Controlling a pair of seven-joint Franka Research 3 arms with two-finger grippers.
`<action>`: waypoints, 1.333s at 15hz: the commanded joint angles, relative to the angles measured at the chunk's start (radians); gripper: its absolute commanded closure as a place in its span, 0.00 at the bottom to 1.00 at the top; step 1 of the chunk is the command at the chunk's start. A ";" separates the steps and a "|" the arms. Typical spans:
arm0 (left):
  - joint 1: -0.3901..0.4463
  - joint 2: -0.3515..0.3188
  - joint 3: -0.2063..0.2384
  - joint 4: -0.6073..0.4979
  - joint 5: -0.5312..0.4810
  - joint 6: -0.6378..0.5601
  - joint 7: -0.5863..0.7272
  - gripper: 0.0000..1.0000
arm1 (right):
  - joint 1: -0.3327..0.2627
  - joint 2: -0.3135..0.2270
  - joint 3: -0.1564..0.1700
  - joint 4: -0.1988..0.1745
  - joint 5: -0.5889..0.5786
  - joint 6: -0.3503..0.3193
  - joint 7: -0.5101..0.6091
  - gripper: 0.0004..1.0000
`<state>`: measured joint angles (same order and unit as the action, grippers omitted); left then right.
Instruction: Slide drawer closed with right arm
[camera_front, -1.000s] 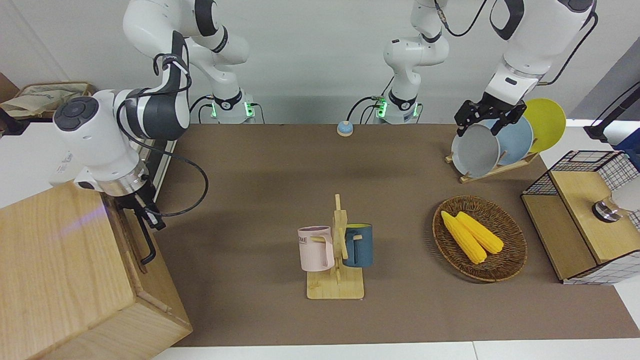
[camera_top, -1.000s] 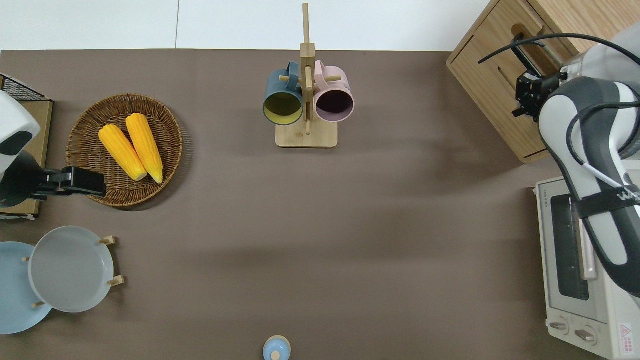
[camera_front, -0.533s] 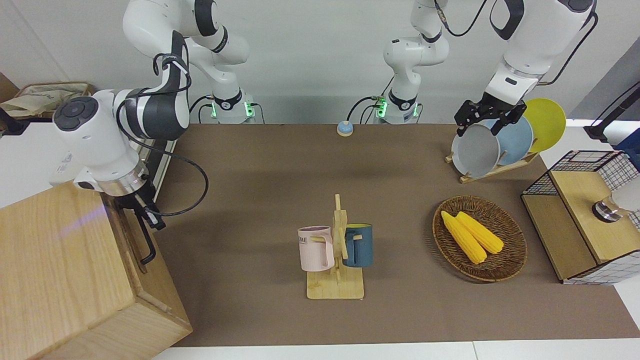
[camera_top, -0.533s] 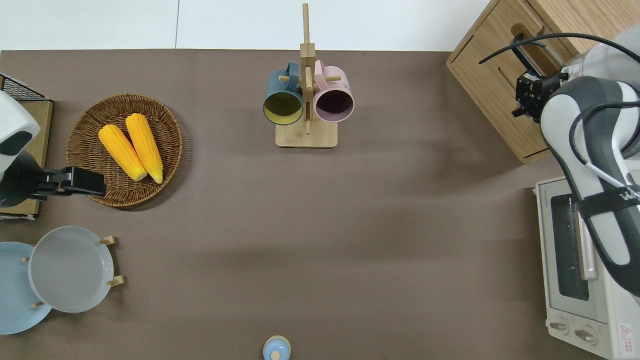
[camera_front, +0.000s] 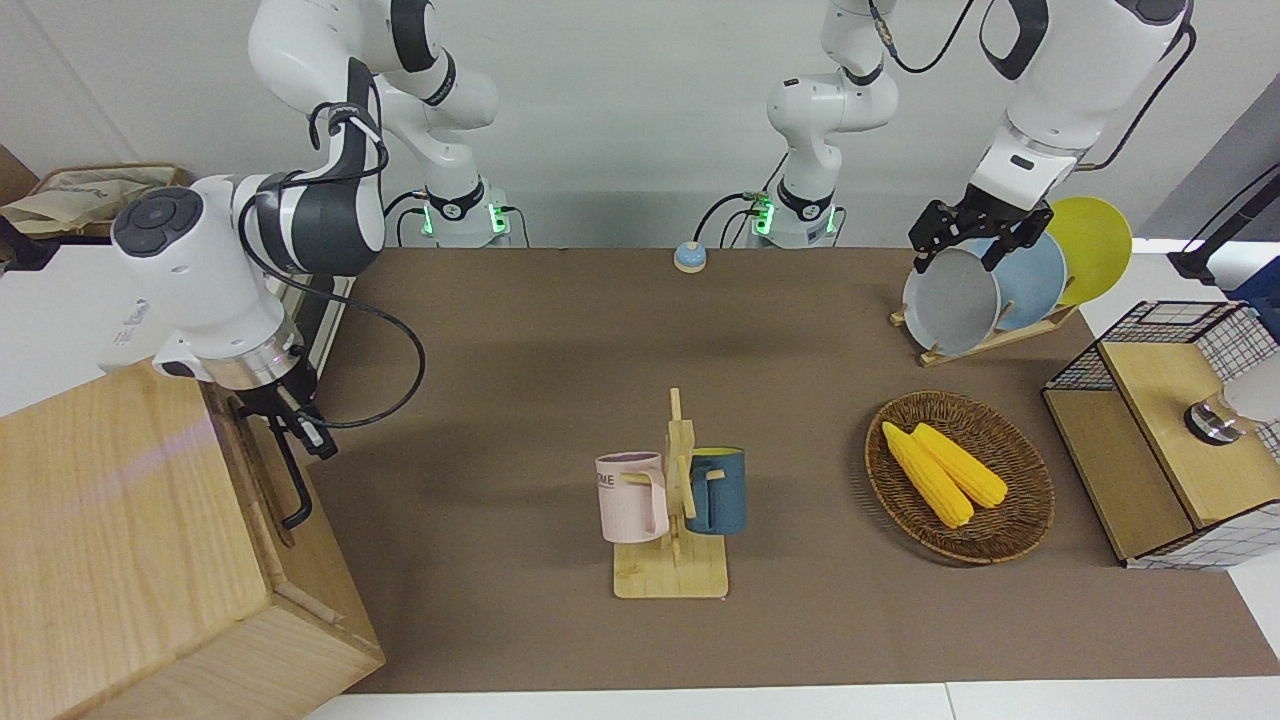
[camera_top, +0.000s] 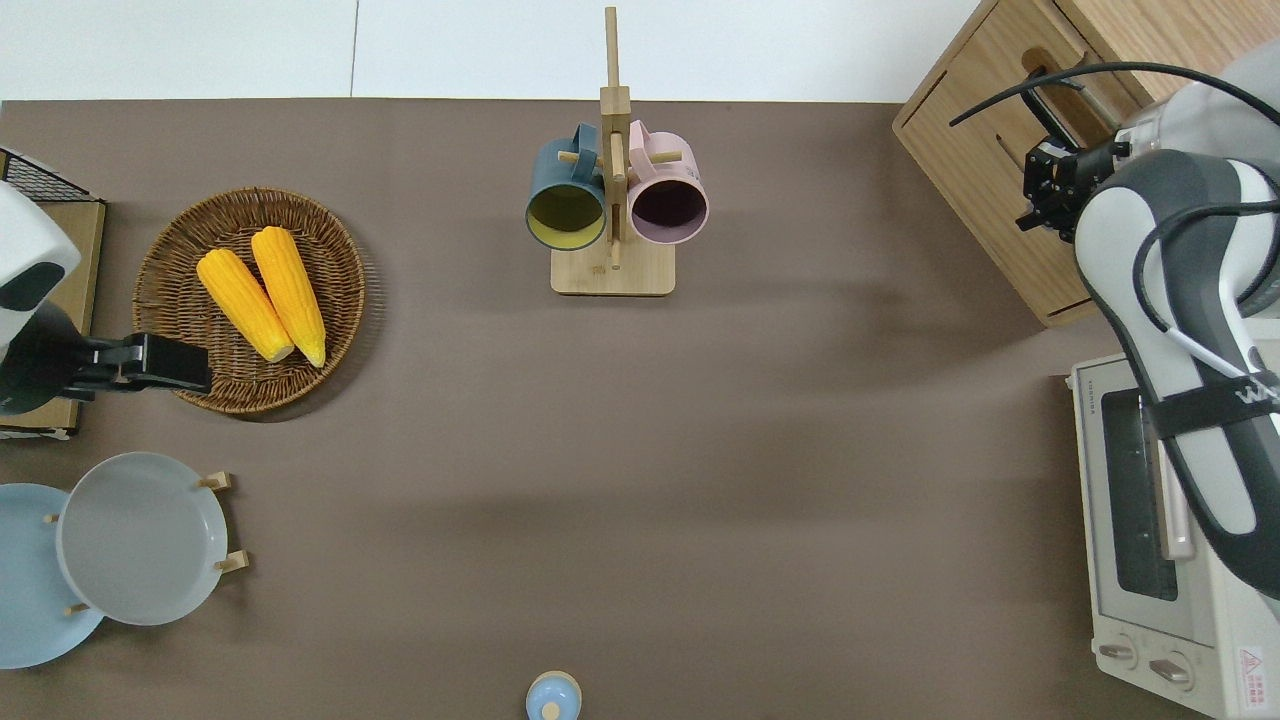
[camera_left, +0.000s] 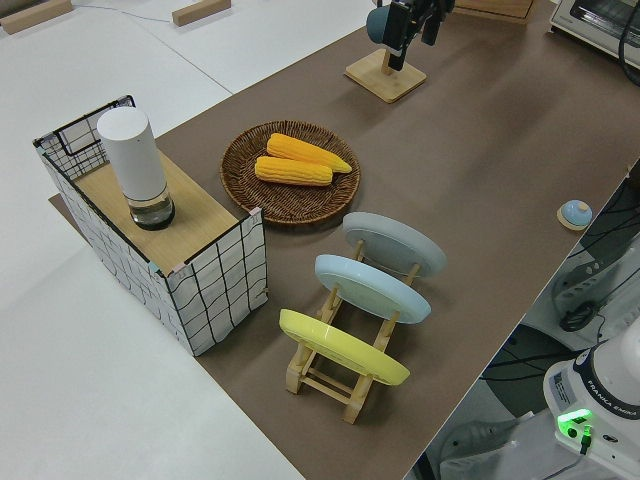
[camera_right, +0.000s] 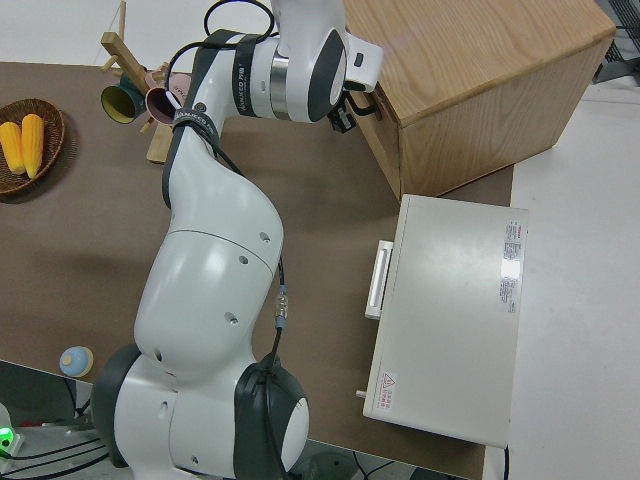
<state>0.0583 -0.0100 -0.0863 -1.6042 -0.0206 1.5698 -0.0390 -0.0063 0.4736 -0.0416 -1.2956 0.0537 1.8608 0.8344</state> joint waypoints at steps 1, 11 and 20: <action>-0.005 -0.010 0.005 -0.005 0.011 -0.013 0.007 0.00 | 0.078 -0.041 0.002 0.018 0.015 -0.055 0.031 1.00; -0.006 -0.010 0.005 -0.005 0.011 -0.011 0.007 0.00 | 0.160 -0.305 0.000 -0.097 0.005 -0.301 -0.168 1.00; -0.005 -0.010 0.005 -0.005 0.011 -0.011 0.007 0.00 | 0.123 -0.443 -0.026 -0.214 -0.098 -0.333 -0.722 1.00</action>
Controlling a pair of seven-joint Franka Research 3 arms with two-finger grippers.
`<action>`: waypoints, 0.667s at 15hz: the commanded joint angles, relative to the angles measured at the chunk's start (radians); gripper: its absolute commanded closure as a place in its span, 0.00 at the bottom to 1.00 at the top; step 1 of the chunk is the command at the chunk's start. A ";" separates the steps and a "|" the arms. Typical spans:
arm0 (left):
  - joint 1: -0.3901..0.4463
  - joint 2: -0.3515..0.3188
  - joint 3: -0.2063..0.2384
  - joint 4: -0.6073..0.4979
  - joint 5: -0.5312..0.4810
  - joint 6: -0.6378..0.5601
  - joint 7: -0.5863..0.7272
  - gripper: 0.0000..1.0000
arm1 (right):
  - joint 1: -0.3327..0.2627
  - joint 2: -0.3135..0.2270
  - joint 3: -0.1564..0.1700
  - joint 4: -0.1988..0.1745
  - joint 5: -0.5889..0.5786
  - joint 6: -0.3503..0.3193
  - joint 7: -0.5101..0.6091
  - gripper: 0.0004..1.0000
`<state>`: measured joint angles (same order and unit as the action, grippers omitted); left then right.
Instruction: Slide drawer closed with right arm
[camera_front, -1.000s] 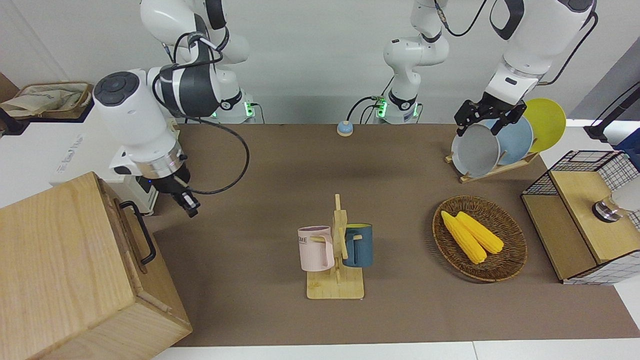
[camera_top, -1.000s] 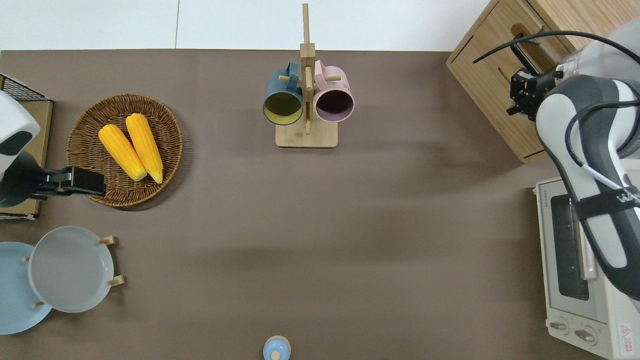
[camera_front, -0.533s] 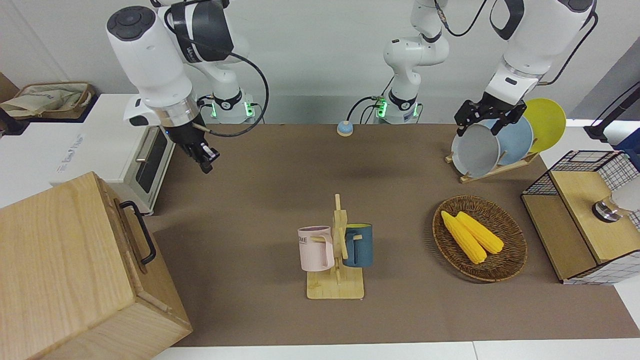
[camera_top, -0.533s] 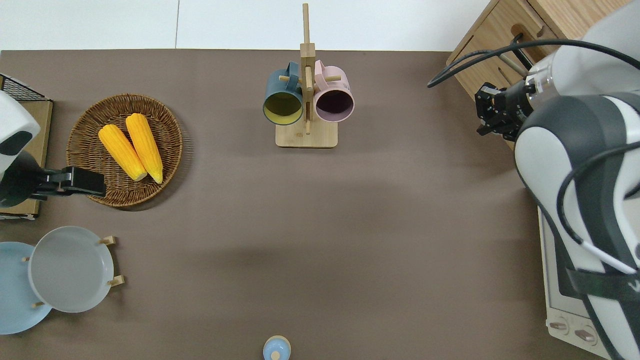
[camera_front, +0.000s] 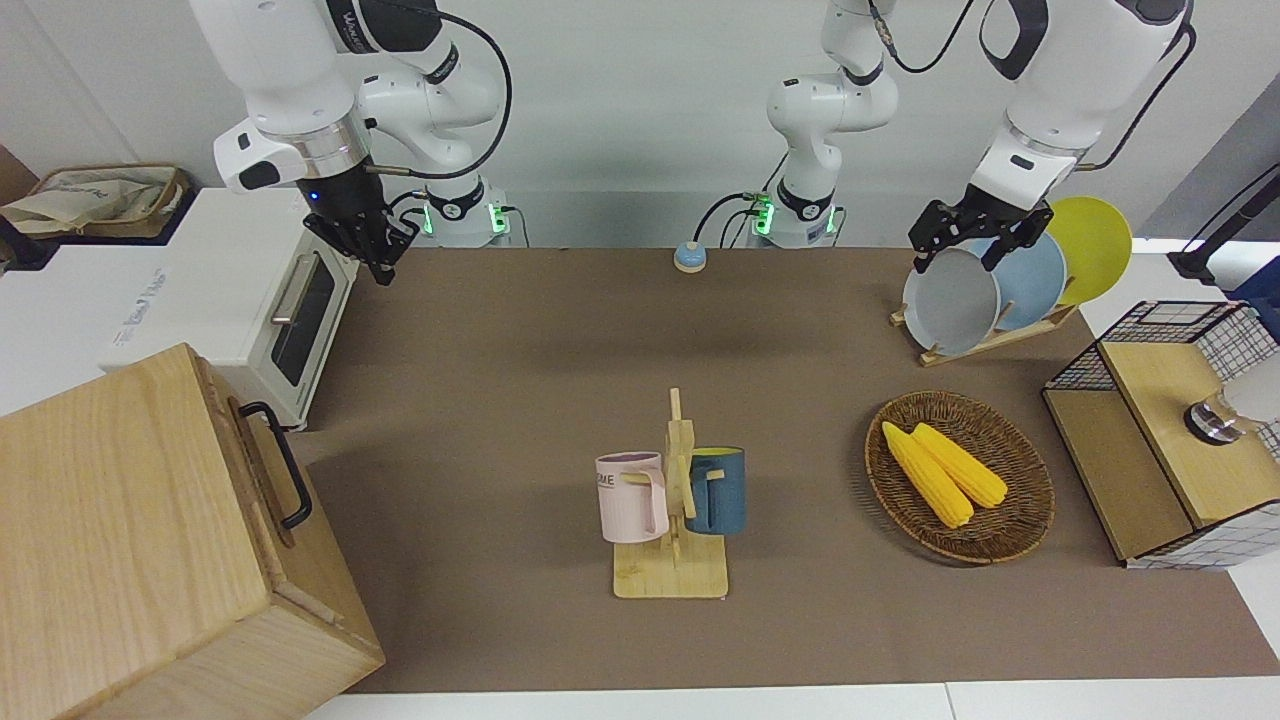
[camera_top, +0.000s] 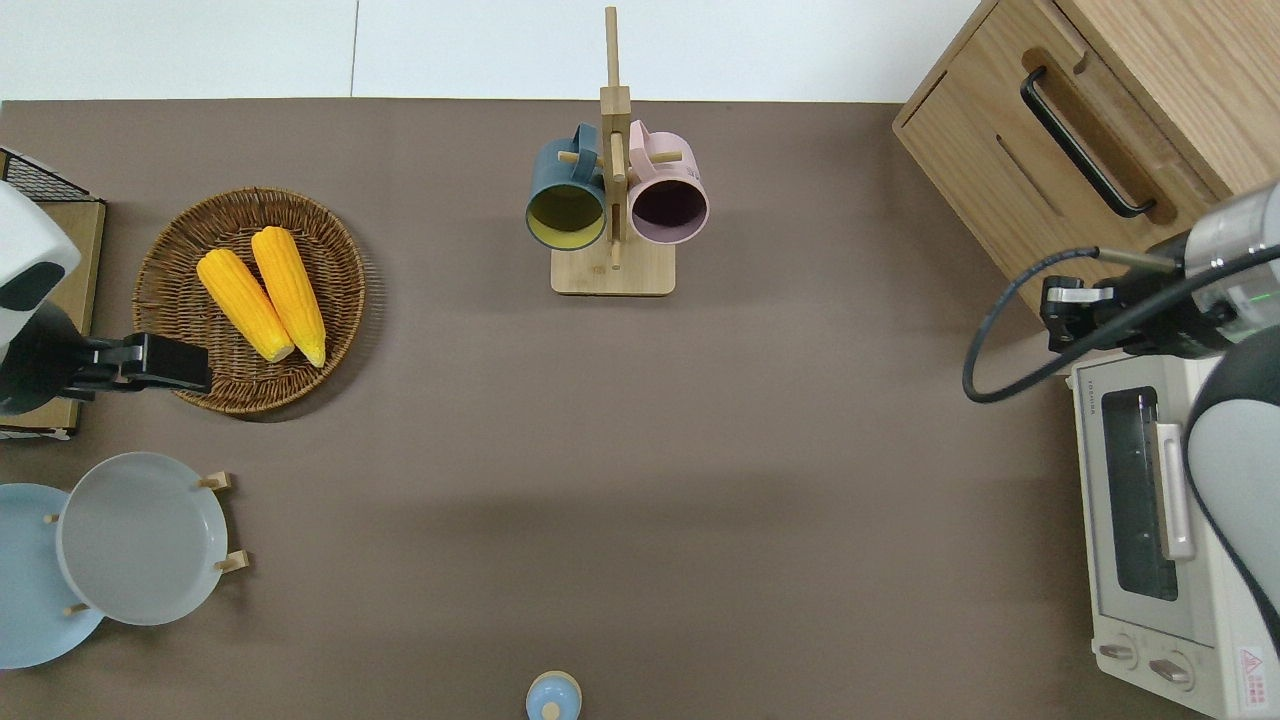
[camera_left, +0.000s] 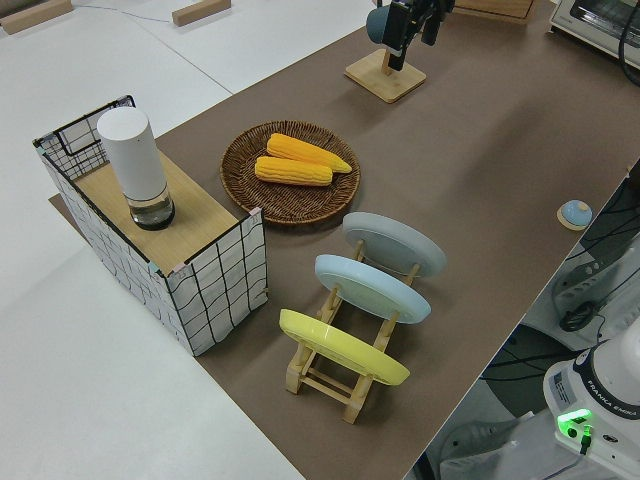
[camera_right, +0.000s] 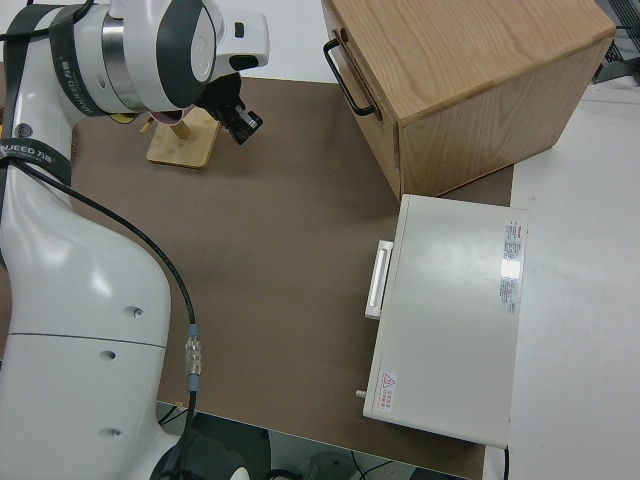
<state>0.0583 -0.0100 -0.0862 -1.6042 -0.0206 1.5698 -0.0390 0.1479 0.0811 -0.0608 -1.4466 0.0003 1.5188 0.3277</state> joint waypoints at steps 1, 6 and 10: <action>-0.005 -0.010 0.005 -0.005 0.011 -0.011 0.007 0.00 | -0.040 -0.052 -0.008 -0.067 -0.051 0.009 -0.276 1.00; -0.005 -0.010 0.005 -0.005 0.011 -0.011 0.007 0.00 | -0.068 -0.050 -0.010 -0.072 -0.065 0.023 -0.381 1.00; -0.005 -0.010 0.005 -0.005 0.011 -0.013 0.007 0.00 | -0.070 -0.044 -0.010 -0.067 -0.053 0.020 -0.365 0.89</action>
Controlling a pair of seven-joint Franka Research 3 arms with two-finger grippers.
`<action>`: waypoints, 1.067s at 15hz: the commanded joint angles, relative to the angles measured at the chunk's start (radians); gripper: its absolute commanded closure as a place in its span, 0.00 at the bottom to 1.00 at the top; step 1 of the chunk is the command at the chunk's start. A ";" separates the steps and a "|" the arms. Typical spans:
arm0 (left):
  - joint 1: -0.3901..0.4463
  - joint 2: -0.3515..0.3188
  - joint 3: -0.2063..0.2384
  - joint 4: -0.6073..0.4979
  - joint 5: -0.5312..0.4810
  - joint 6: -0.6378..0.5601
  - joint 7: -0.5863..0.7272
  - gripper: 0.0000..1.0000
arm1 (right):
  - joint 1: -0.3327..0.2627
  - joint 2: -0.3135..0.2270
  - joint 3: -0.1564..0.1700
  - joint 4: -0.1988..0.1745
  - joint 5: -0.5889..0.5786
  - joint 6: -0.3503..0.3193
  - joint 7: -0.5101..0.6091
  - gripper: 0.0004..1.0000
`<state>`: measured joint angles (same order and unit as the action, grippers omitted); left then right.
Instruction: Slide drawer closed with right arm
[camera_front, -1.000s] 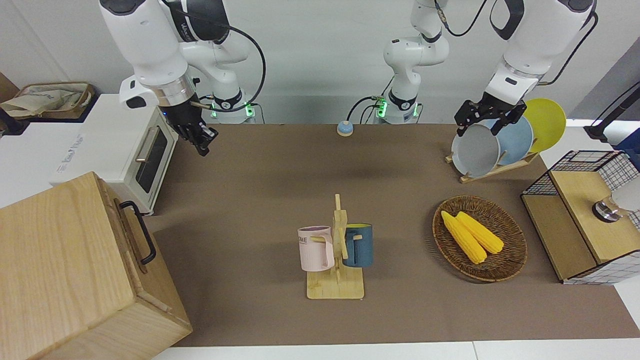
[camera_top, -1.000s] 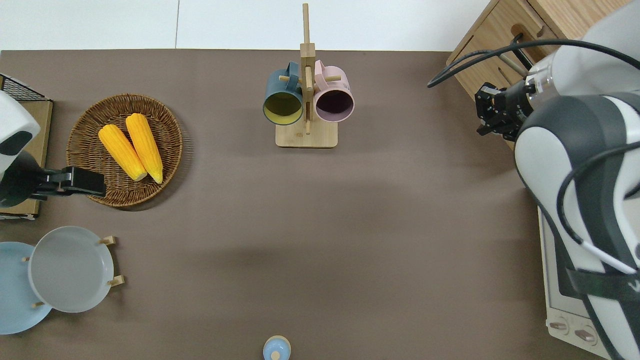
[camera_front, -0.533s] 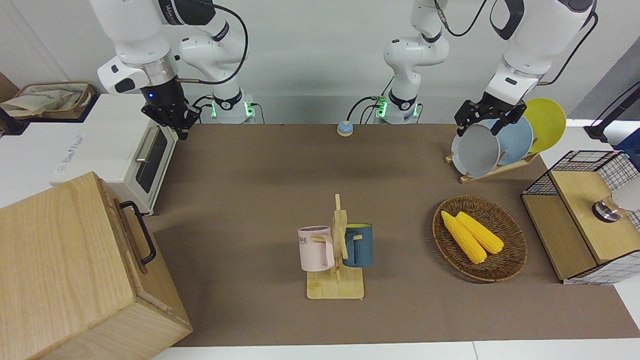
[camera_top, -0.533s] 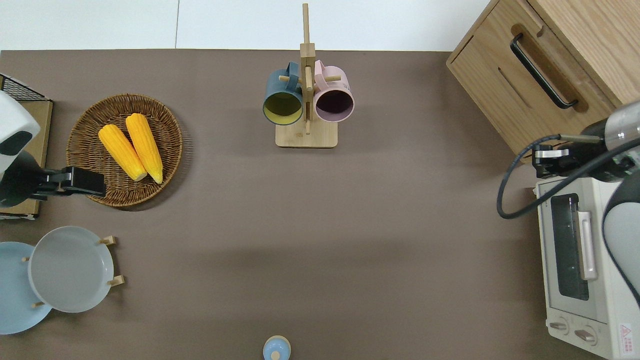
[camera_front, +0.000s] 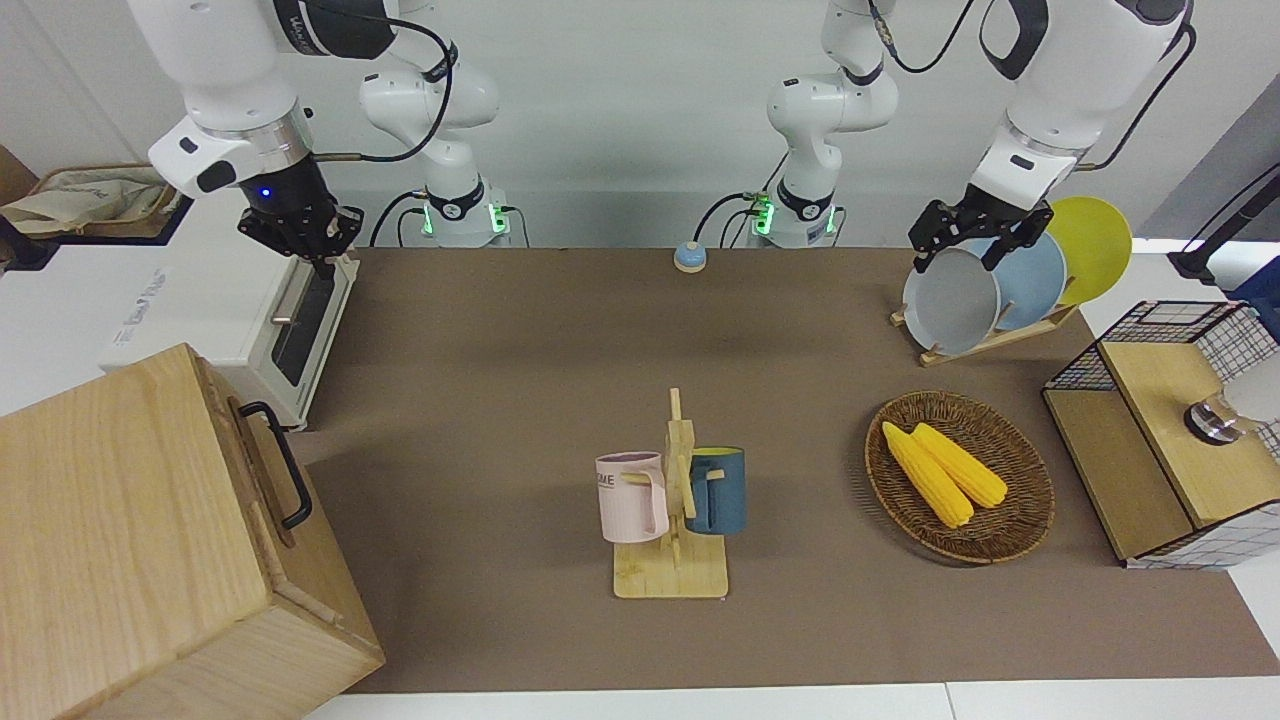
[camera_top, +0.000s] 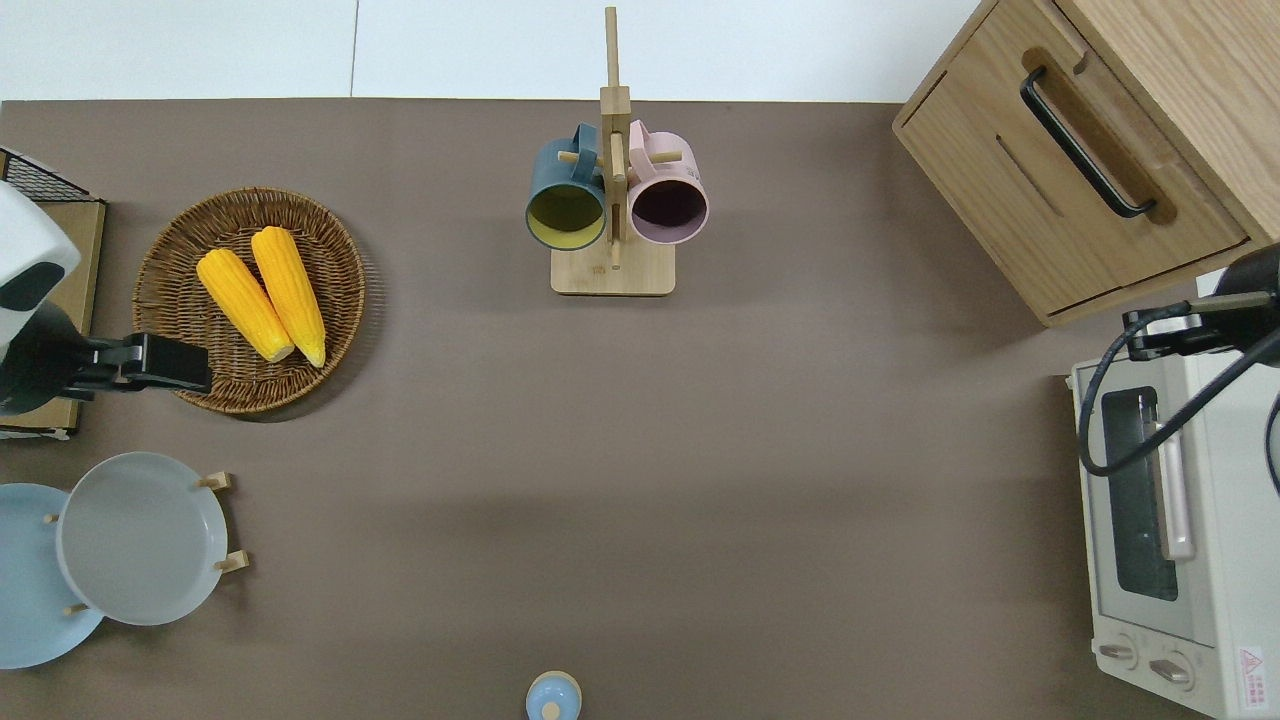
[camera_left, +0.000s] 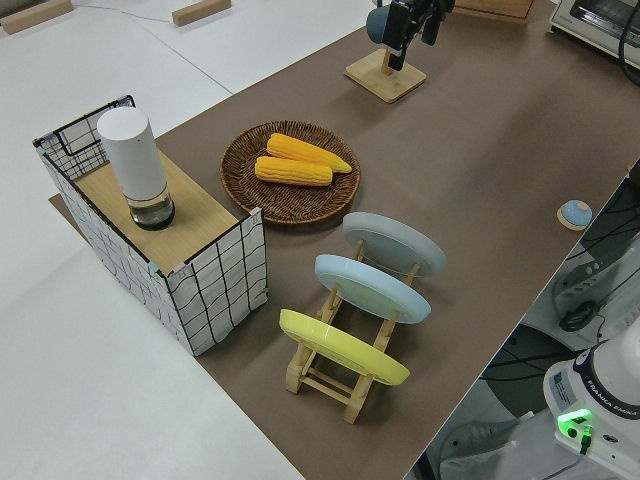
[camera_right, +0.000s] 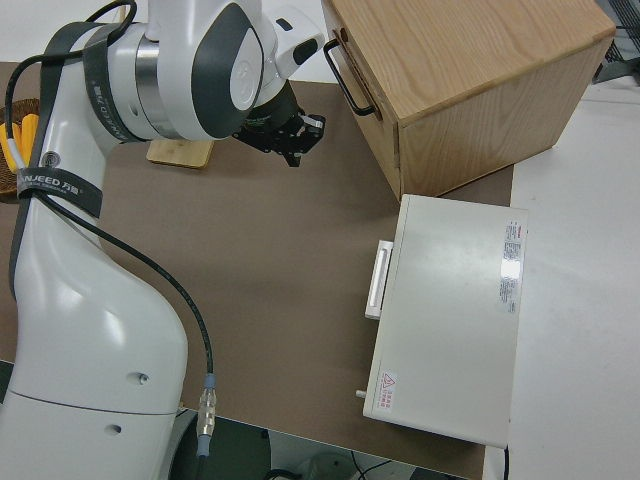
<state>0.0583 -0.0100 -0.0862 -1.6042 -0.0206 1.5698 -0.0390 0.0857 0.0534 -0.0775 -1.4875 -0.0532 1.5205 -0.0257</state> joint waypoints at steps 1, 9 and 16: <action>-0.005 -0.010 0.005 -0.005 0.011 -0.011 0.007 0.00 | -0.014 -0.017 0.008 -0.025 0.006 0.018 -0.011 0.69; -0.005 -0.010 0.003 -0.005 0.011 -0.011 0.007 0.00 | -0.061 -0.004 0.008 -0.020 0.093 0.067 -0.022 0.02; -0.005 -0.010 0.003 -0.005 0.011 -0.011 0.007 0.00 | -0.060 0.009 0.008 0.013 0.063 0.049 -0.019 0.02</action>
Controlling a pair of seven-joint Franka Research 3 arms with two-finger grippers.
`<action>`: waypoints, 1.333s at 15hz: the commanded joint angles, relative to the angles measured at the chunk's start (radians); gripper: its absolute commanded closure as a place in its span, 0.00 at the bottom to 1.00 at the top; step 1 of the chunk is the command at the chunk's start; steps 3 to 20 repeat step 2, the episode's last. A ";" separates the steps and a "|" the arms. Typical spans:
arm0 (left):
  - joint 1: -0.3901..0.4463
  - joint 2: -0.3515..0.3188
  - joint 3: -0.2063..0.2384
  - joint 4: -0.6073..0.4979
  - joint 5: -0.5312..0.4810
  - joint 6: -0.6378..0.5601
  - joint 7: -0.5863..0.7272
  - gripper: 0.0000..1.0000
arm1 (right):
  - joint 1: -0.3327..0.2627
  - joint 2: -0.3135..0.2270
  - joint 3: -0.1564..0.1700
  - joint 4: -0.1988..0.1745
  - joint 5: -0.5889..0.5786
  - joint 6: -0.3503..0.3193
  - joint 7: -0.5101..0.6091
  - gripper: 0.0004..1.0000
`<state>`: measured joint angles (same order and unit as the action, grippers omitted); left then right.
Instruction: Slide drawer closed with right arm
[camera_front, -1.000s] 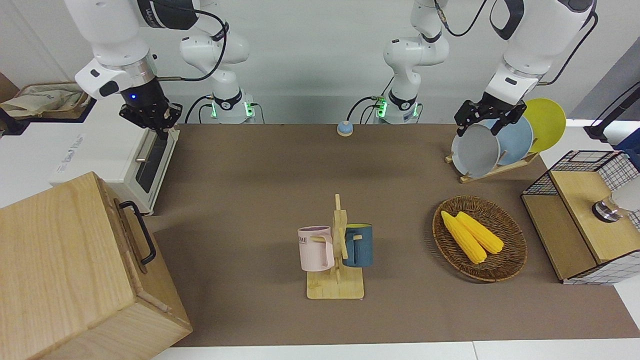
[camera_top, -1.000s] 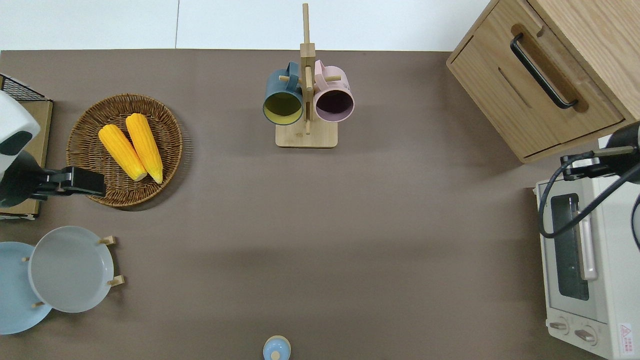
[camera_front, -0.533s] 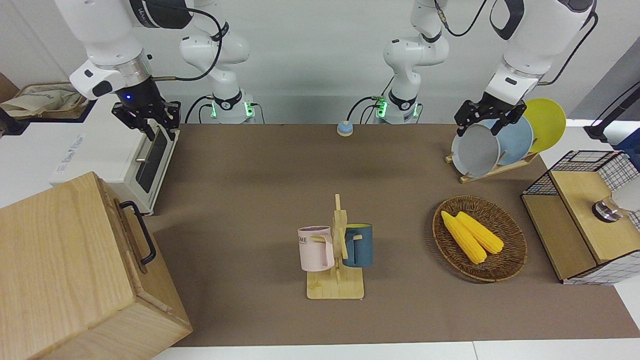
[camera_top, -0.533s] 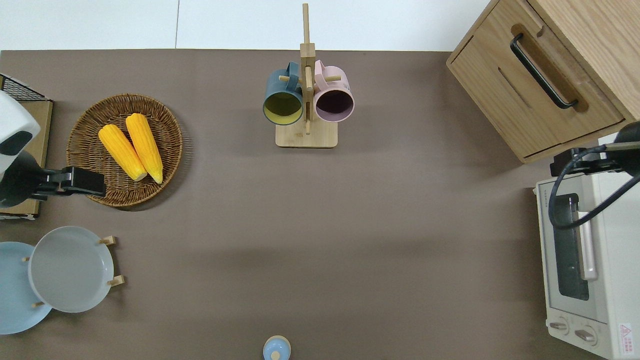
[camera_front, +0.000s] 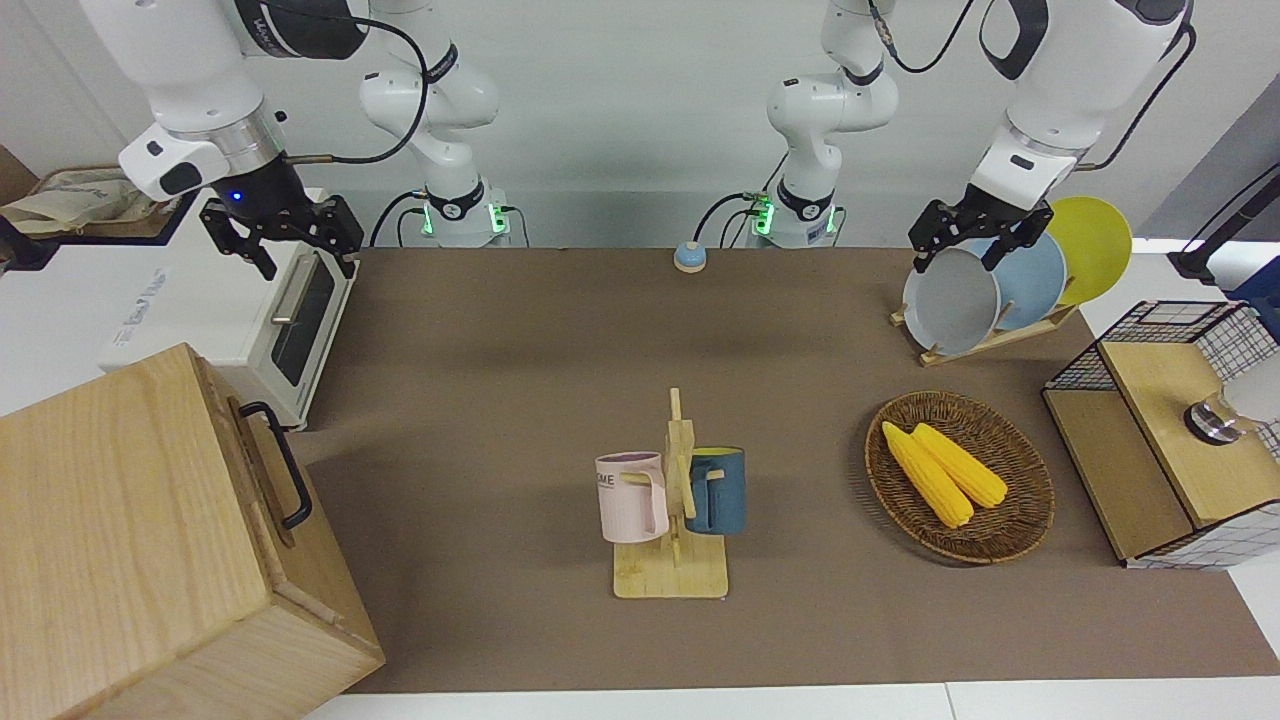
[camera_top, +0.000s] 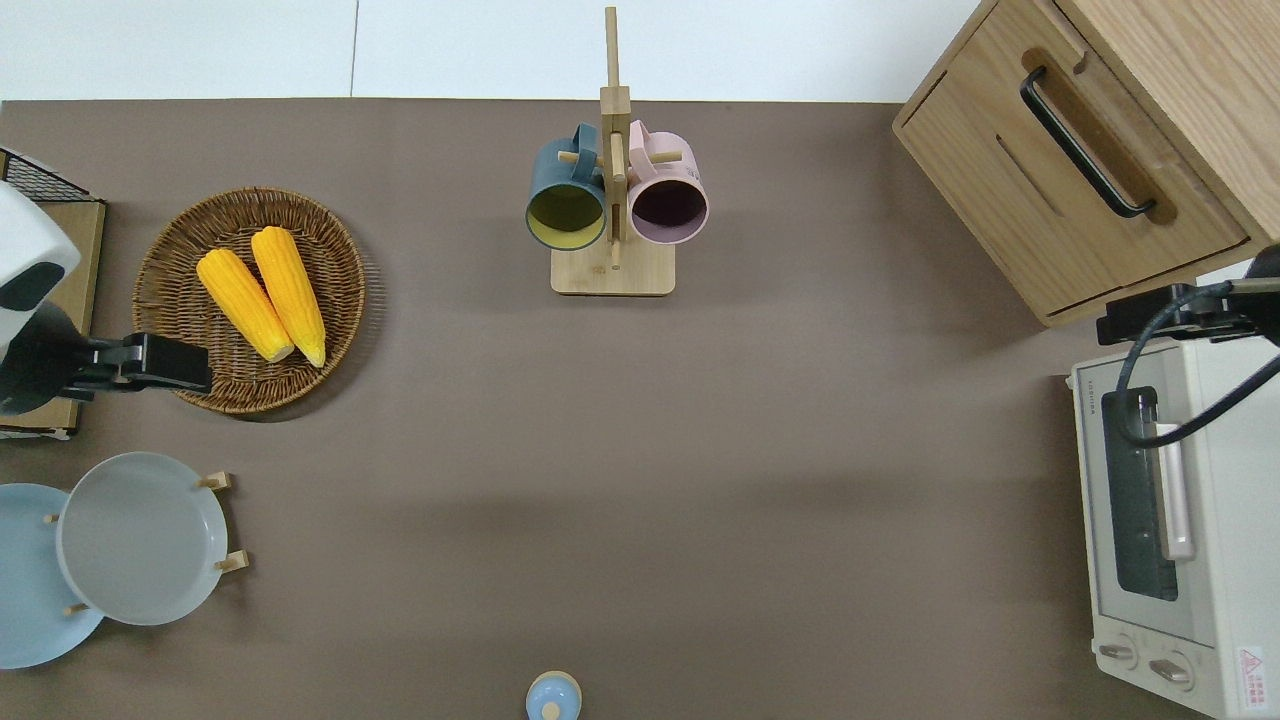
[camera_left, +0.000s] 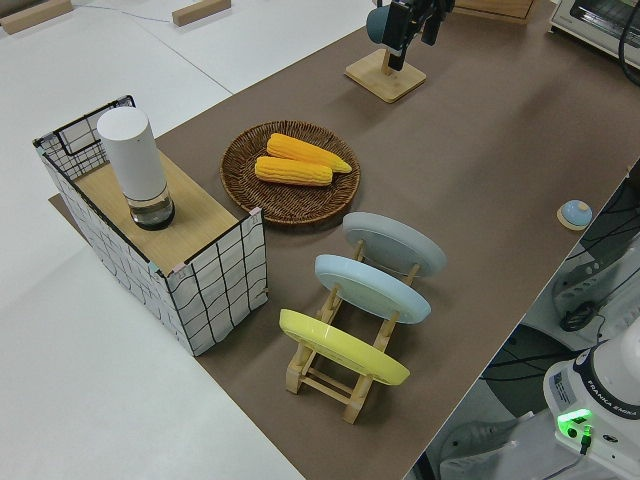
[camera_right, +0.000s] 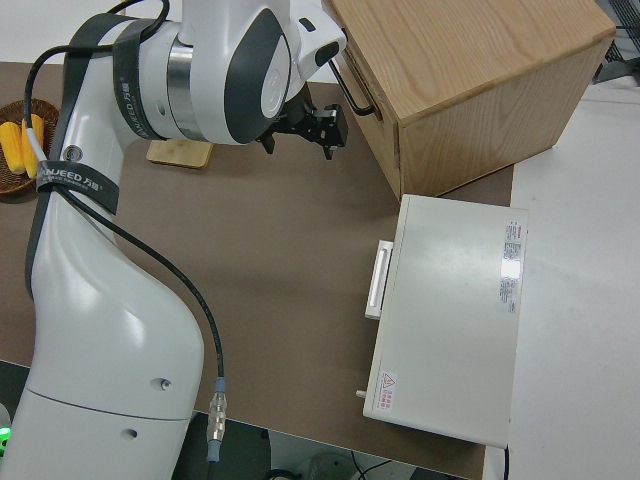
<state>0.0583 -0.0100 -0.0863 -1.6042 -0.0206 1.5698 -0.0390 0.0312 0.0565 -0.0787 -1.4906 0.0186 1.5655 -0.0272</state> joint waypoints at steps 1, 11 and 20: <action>-0.005 -0.010 0.005 -0.005 0.011 -0.011 0.007 0.00 | -0.001 0.009 0.011 0.020 -0.026 -0.001 -0.017 0.02; -0.005 -0.010 0.005 -0.005 0.011 -0.011 0.007 0.00 | 0.001 0.013 0.011 0.021 -0.029 -0.001 -0.019 0.02; -0.005 -0.010 0.005 -0.005 0.011 -0.011 0.007 0.00 | 0.001 0.013 0.011 0.021 -0.029 -0.001 -0.019 0.02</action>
